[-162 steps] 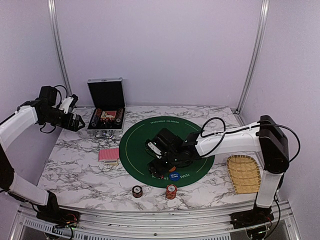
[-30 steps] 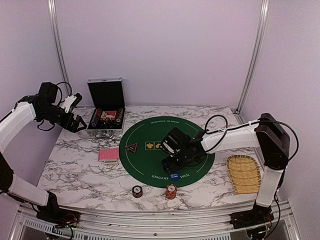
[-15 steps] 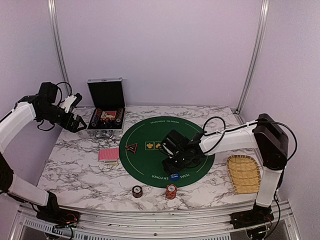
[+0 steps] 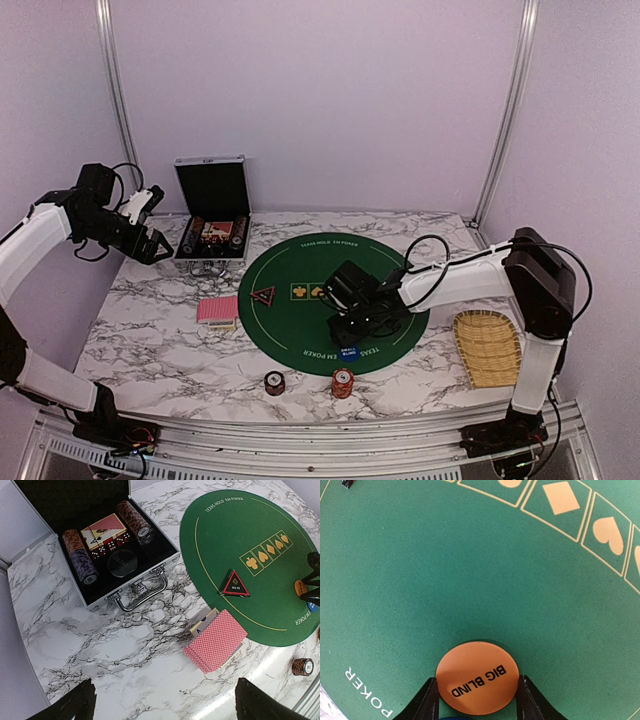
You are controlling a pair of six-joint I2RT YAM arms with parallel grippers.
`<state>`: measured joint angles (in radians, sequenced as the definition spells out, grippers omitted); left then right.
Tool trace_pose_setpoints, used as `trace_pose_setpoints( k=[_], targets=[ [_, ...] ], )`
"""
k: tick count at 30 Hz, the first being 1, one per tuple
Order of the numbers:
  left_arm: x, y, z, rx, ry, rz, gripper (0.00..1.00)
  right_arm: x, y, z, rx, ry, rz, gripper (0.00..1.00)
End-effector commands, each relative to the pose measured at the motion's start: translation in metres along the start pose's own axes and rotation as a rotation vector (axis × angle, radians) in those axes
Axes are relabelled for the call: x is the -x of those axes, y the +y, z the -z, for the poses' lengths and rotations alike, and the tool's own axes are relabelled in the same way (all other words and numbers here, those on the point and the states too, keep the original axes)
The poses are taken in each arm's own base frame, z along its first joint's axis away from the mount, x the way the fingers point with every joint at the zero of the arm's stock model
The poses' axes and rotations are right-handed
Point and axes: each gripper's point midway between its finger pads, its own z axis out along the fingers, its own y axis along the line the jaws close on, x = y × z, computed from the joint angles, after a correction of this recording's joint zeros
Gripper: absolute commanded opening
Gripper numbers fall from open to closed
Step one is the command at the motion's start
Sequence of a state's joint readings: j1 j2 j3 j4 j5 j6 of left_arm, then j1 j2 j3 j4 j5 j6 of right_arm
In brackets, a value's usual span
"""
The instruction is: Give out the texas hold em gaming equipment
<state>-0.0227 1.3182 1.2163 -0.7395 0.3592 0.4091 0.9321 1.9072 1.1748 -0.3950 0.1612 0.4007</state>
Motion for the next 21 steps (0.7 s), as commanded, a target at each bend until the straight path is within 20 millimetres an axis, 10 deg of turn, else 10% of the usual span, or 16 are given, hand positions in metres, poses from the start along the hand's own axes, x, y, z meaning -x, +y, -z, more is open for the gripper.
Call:
trace_pose_setpoints(
  k=[1,14,21],
  targets=[
    [0.010,-0.006,0.017,-0.007,-0.032,-0.020,0.99,-0.001,-0.020,-0.014,-0.049,0.017,-0.023,0.45],
    [0.009,-0.004,0.020,0.012,-0.030,-0.033,0.99,0.040,-0.058,-0.028,-0.113,-0.034,-0.023,0.49],
    [0.009,-0.006,0.022,0.013,-0.033,-0.042,0.99,0.055,-0.043,0.011,-0.077,-0.135,-0.028,0.59]
  ],
)
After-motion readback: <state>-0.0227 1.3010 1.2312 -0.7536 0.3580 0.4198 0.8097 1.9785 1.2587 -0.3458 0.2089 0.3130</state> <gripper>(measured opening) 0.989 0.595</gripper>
